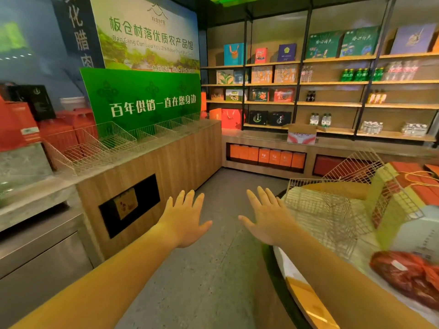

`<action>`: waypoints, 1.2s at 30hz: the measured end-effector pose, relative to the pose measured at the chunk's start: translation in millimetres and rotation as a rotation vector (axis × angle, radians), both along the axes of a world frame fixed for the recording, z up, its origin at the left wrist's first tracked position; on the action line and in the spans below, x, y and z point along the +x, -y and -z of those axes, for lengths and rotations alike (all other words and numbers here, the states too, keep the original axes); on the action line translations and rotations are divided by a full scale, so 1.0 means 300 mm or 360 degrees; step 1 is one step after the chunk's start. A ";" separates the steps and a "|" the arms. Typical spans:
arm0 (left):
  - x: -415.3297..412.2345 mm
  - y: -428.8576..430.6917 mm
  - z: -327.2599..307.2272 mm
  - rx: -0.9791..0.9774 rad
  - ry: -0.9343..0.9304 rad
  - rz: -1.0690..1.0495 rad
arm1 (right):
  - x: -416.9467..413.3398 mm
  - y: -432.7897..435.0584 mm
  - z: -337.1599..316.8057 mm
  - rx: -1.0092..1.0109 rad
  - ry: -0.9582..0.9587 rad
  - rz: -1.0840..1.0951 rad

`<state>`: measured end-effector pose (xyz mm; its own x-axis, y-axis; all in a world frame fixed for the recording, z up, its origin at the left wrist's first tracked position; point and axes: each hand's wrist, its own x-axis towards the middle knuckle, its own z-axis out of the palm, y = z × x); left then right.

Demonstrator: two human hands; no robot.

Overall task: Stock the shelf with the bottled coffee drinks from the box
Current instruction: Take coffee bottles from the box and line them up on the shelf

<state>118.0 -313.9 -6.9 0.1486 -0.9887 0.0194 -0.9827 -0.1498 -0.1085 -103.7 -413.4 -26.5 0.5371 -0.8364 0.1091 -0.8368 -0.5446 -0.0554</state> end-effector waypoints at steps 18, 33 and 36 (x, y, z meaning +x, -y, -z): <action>0.539 1.319 0.011 -0.0031 0.0009 0.0115 | 0.502 1.290 0.015 0.0092 -0.0091 0.0162; 0.734 2.582 0.040 0.0085 0.0037 0.0571 | 0.630 2.299 0.053 0.0206 -0.0014 0.0654; 0.723 2.848 0.056 0.0053 0.0070 0.0643 | 0.607 2.556 0.085 0.0198 0.0010 0.0700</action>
